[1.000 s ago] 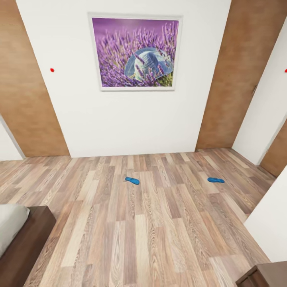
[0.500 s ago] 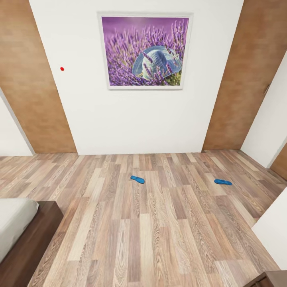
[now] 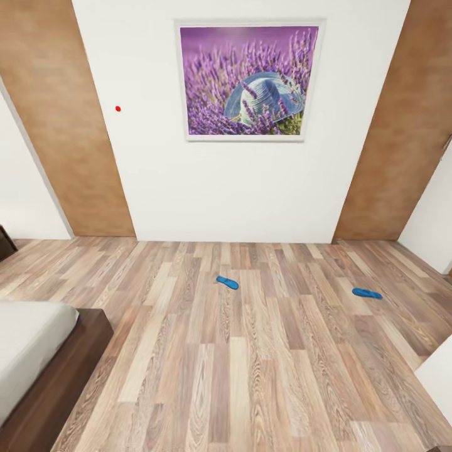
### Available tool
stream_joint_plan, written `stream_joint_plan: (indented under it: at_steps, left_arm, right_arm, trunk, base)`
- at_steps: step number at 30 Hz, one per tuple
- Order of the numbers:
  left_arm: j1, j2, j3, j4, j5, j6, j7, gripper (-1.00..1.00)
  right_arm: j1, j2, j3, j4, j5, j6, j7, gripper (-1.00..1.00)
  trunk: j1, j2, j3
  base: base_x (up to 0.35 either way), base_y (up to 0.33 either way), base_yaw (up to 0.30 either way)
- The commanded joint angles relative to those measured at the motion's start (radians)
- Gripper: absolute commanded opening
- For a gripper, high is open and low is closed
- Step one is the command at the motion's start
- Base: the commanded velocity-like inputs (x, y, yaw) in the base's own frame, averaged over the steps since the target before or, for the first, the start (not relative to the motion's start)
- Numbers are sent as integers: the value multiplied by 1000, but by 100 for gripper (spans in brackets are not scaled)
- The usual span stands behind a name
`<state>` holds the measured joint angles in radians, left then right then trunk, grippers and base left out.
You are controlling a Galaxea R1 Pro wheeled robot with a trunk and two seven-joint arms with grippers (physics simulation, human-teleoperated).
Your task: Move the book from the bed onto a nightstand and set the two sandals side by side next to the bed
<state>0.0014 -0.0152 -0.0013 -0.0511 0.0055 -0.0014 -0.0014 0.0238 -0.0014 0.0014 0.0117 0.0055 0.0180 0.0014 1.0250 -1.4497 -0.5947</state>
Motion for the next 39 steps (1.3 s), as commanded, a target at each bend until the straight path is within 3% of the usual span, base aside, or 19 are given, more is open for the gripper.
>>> stream_joint_plan:
  at_steps: [1, 15, 39]
  left_arm:
    - [0, 0, 0, -1, 1, 0, 0, 100]
    - [0, -6, 0, -1, 0, 0, 0, 100]
    - [0, -6, 0, 1, -1, -32, 0, 100]
  right_arm:
    - [0, 0, 0, -1, 1, 2, 0, 100]
    - [0, 0, 0, -1, 1, 2, 0, 100]
    - [0, -3, 0, -1, 1, 2, 0, 100]
  trunk:
    - [0, 0, 0]
    - [0, 0, 0]
    - [0, 0, 0]
  base:
    - [0, 0, 283]
    - [0, 0, 256]
    - [0, 0, 10]
